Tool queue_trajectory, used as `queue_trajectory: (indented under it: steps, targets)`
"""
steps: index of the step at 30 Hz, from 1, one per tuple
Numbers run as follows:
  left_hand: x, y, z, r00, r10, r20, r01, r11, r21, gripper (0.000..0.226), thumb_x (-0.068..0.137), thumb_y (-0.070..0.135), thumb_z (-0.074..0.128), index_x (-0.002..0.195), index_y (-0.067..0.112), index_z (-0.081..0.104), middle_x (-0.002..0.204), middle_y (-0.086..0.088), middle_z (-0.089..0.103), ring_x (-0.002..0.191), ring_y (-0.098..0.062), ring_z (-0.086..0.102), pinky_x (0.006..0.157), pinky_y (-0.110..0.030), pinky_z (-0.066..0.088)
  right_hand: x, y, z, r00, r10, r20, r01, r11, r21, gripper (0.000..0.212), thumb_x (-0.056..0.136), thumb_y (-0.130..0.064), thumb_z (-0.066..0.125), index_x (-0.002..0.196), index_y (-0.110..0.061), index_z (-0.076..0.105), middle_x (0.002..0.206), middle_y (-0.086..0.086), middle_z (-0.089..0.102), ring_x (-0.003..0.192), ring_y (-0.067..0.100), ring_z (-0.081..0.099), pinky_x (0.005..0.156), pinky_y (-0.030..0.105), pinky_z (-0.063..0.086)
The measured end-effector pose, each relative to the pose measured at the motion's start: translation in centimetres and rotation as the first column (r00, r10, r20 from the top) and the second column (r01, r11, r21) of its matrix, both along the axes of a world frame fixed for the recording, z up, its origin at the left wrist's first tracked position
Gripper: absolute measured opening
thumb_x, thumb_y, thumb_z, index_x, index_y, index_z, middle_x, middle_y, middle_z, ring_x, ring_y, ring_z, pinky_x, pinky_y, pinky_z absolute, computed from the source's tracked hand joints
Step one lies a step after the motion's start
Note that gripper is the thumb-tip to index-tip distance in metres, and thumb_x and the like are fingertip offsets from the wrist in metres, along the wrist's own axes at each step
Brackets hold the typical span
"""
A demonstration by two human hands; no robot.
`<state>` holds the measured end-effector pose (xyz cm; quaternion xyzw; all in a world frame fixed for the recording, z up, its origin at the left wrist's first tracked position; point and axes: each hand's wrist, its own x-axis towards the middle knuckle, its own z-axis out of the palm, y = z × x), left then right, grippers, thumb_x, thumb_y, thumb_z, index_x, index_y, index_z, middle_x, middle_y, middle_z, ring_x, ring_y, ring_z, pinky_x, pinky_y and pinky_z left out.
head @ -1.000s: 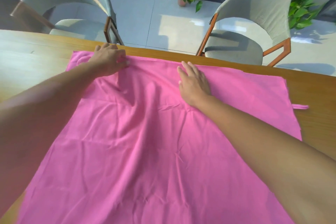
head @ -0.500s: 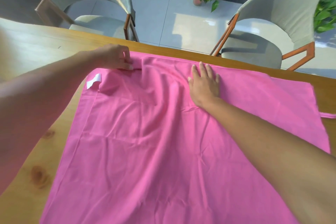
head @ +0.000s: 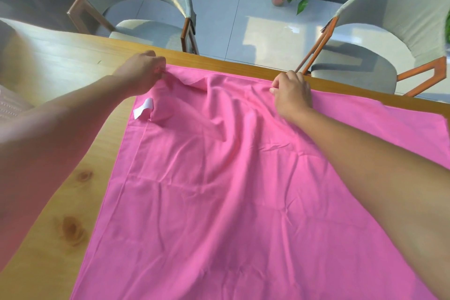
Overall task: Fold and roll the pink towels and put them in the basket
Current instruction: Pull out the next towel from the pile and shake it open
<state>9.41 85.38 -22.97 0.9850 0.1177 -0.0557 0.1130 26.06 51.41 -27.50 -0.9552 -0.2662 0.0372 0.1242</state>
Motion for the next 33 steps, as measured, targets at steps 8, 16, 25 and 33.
queue_trajectory:
  steps: [8, 16, 25, 33]
  targets:
    - [0.2, 0.7, -0.5, 0.893, 0.45, 0.007, -0.445, 0.886, -0.127, 0.018, 0.091, 0.013, 0.063, 0.094, -0.002, 0.073, 0.087, -0.019, 0.065, 0.08, -0.03, 0.054, 0.068, -0.035, 0.04, 0.4, 0.0, 0.0, 0.998, -0.012, 0.057, 0.01, 0.999, 0.04, 0.003, 0.101, -0.022, 0.05, 0.102, -0.02, 0.053, 0.108, 0.005, 0.062, 0.112, 0.029, 0.049, 0.094, 0.041, 0.029]
    - [1.5, 1.3, -0.8, 0.725, 0.68, -0.107, -0.688, 0.712, -0.139, 0.022, 0.092, 0.018, 0.064, 0.1, -0.002, 0.071, 0.099, -0.022, 0.067, 0.072, -0.032, 0.054, 0.065, -0.037, 0.047, 0.6, 0.2, -0.4, 0.999, 0.029, 0.044, -0.032, 0.997, 0.064, 0.009, 0.096, -0.023, 0.059, 0.104, -0.02, 0.056, 0.109, 0.002, 0.064, 0.113, 0.027, 0.049, 0.095, 0.04, 0.028]
    - [2.1, 2.1, -1.3, 0.75, 0.659, -0.061, -0.661, 0.742, -0.109, 0.031, 0.093, 0.026, 0.068, 0.102, -0.003, 0.069, 0.107, -0.028, 0.066, 0.097, -0.045, 0.064, 0.076, -0.044, 0.05, 0.8, 0.7, -0.6, 1.0, -0.022, 0.022, 0.021, 0.999, 0.041, 0.006, 0.098, -0.026, 0.055, 0.095, -0.02, 0.056, 0.109, 0.003, 0.064, 0.112, 0.027, 0.047, 0.095, 0.04, 0.031]
    - [1.5, 2.1, -3.3, 0.722, 0.686, 0.094, -0.665, 0.724, -0.184, 0.027, 0.097, 0.032, 0.061, 0.108, 0.007, 0.063, 0.112, -0.024, 0.065, 0.107, -0.043, 0.058, 0.087, -0.044, 0.045, 0.4, 2.0, -0.4, 0.986, -0.159, 0.044, 0.156, 0.986, 0.051, 0.016, 0.102, -0.023, 0.048, 0.107, -0.01, 0.057, 0.111, 0.012, 0.068, 0.112, 0.035, 0.05, 0.092, 0.042, 0.036]
